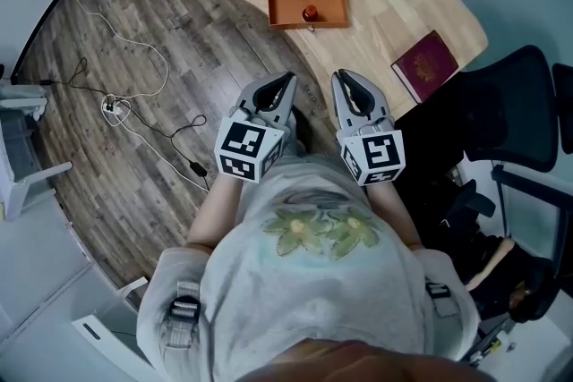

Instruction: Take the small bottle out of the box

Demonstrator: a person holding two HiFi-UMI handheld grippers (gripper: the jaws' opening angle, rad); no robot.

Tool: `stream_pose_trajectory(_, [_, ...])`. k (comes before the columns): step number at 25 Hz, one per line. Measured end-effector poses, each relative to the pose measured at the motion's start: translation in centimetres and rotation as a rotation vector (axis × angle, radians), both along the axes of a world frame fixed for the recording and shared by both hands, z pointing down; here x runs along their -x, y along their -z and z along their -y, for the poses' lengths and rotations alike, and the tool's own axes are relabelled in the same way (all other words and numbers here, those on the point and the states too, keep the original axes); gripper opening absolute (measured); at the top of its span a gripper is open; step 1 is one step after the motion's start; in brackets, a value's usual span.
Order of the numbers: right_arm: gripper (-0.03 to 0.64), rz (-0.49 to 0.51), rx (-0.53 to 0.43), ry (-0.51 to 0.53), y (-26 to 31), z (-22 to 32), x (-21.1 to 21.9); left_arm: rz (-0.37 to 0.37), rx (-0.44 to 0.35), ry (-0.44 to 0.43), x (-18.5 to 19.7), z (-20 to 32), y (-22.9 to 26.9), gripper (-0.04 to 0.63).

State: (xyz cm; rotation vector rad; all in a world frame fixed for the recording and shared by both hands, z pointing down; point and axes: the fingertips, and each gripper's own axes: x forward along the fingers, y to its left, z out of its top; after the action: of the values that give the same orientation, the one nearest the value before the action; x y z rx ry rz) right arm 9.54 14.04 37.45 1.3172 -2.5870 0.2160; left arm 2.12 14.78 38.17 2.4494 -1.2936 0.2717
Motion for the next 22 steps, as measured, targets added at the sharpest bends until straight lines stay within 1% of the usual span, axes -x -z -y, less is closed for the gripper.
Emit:
stream_pose_trajectory(7, [0.012,-0.026,0.03,0.016,-0.9,4.6,1.3,-0.007,0.005,-0.003,1.1,4.8,-0.2,0.006])
stream_pose_trajectory(13, [0.012,-0.057,0.024,0.016,-0.5,9.0,2.3,-0.012,-0.005,0.005,2.9,9.1,0.6,0.006])
stream_pose_trajectory(22, [0.012,-0.085,0.056,0.011,-1.1,13.2,3.2,-0.008,-0.004,-0.006,4.4,13.8,0.7,0.007])
